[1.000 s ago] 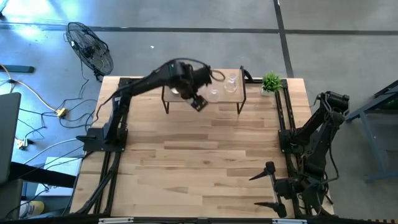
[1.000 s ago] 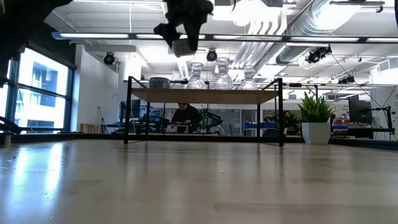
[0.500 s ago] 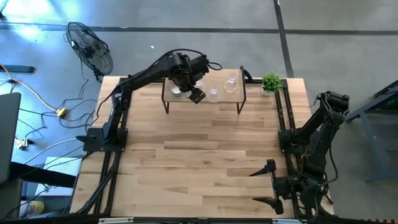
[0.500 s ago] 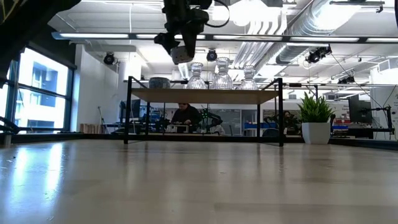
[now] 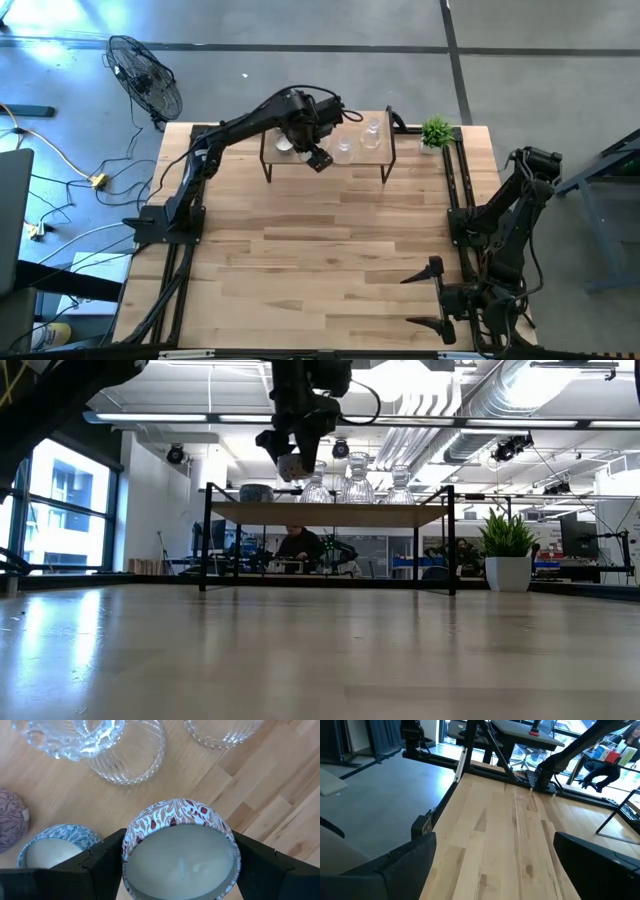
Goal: Pick & Place candle stick holders
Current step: Put the red patterned scented candle on the shelf
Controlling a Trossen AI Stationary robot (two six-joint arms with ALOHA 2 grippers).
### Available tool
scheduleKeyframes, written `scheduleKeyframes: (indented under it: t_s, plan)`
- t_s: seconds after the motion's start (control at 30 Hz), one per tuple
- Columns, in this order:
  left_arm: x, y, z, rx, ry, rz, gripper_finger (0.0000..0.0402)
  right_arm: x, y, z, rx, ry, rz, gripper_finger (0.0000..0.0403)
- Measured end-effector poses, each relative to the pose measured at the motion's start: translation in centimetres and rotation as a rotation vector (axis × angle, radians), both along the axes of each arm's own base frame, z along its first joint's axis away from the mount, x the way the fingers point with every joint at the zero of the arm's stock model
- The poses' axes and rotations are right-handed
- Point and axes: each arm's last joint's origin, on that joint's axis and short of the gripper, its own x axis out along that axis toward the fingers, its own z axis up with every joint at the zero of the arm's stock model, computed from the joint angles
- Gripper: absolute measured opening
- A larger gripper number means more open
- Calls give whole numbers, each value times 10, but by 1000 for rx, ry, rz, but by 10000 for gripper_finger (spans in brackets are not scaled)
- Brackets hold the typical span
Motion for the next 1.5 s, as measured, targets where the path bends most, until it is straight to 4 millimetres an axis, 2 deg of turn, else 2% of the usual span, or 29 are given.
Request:
scheduleKeyframes:
  t_s: [0.53, 0.97, 1.5]
  plan:
    - [-1, 7, 0, 34, -2, -2, 290, 1, -1, -1, -3, 5, -8, 397]
    - [-1, 14, -31, -10, 96, 5, 290, 1, -1, -1, -4, 6, -7, 397]
    - [-2, 27, -33, 9, 63, 16, 290, 1, -1, -1, 7, 9, -11, 397]
